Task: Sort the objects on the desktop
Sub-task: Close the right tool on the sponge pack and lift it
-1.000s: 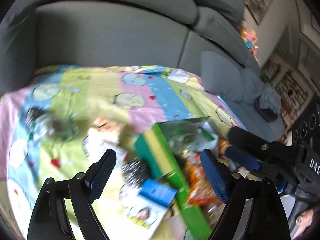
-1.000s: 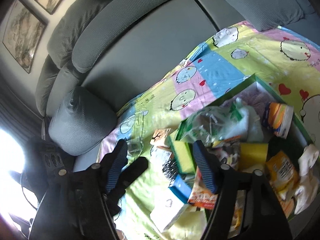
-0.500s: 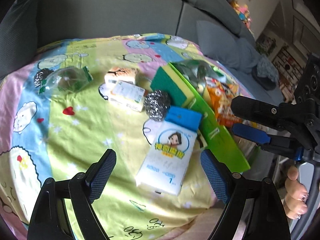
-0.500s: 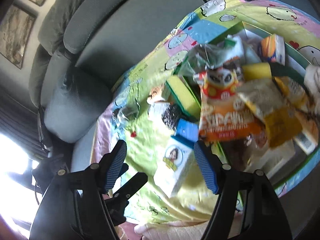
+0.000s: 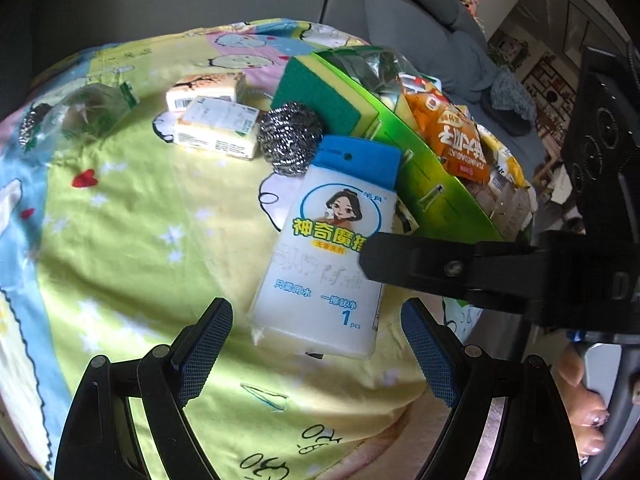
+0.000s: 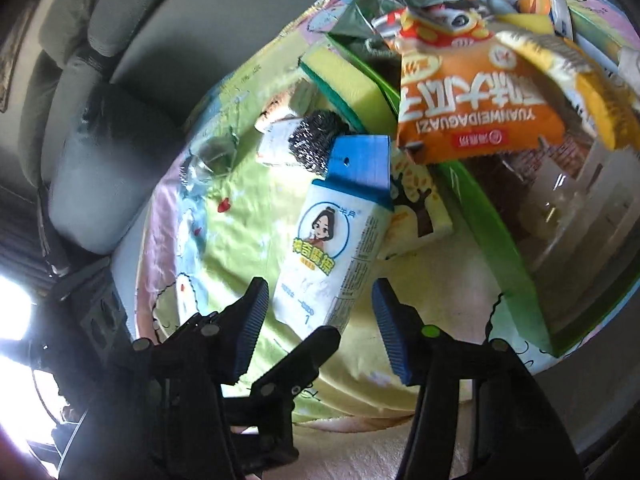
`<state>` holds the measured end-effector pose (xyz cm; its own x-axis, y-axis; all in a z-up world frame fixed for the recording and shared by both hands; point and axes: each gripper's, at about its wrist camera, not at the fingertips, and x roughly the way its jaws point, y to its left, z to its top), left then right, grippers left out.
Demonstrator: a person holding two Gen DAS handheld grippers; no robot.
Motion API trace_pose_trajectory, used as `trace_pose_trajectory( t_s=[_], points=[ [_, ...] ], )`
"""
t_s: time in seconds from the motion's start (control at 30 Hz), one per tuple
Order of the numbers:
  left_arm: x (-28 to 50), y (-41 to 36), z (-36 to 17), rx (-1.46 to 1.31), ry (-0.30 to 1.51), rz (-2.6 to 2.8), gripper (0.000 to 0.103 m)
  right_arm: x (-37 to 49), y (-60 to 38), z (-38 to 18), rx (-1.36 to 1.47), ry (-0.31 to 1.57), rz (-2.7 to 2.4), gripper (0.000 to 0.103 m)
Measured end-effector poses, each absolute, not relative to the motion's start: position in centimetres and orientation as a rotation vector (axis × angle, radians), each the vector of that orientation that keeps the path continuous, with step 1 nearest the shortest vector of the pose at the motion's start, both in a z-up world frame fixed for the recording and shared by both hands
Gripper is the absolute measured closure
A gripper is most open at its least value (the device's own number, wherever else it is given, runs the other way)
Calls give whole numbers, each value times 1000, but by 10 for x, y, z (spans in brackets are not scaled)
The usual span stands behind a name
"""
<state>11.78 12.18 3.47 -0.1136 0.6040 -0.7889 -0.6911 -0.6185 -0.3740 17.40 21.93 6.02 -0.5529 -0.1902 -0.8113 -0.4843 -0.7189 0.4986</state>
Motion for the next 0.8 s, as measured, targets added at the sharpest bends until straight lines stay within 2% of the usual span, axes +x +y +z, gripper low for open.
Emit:
trace_pose_trajectory(
  t_s=[0.1, 0.13, 0.23, 0.3, 0.8],
  points=[
    [119, 124, 30, -1269, 105, 1834, 16, 170, 218, 48, -1407, 1073, 2348, 67],
    [121, 124, 30, -1259, 98, 1830, 20, 169, 218, 45, -1416, 1055, 2347, 71],
    [124, 125, 28, -1263, 114, 1842, 25, 167, 214, 42, -1406, 1006, 2376, 71],
    [125, 125, 29, -1259, 123, 1856, 32, 167, 212, 43, -1395, 976, 2385, 71],
    [143, 133, 60, -1171, 138, 1879, 33, 181, 215, 68, -1325, 920, 2469, 70]
  ],
)
